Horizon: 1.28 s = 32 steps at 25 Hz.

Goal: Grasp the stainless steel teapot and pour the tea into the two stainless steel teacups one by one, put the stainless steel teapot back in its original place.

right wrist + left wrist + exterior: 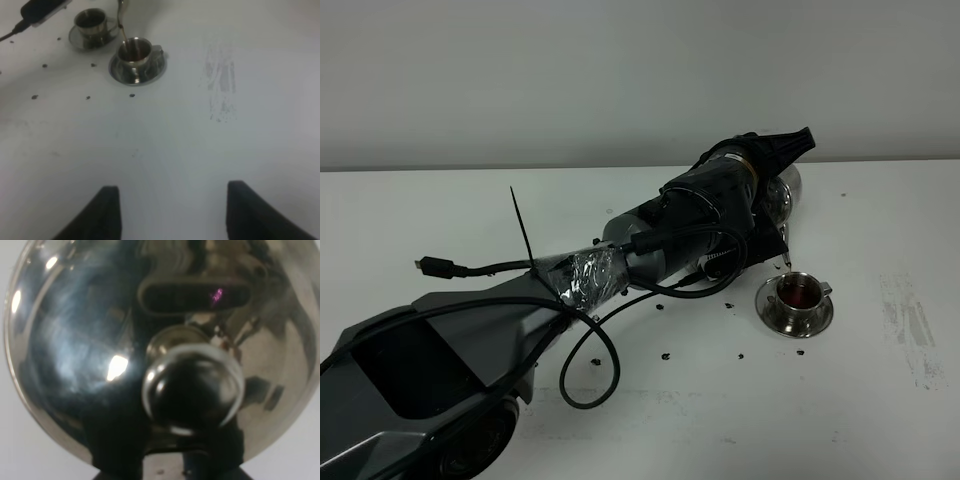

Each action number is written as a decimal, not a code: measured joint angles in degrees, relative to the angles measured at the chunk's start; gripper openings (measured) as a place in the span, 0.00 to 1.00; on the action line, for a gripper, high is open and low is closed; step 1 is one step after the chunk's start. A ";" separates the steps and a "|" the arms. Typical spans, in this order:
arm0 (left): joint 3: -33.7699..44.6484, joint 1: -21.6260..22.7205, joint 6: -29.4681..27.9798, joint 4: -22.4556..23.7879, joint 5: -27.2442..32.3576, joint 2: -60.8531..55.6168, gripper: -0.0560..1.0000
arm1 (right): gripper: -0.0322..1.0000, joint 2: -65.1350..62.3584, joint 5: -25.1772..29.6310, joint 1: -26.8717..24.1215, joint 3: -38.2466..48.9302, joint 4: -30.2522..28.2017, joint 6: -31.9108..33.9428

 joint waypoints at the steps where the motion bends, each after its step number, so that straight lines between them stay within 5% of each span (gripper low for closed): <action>1: 0.00 -0.07 0.00 0.12 0.00 0.00 0.22 | 0.48 0.00 0.00 0.00 0.00 0.00 0.00; 32: 0.00 -1.79 1.66 4.07 -1.99 1.08 0.22 | 0.48 0.00 0.00 0.00 0.00 0.00 0.00</action>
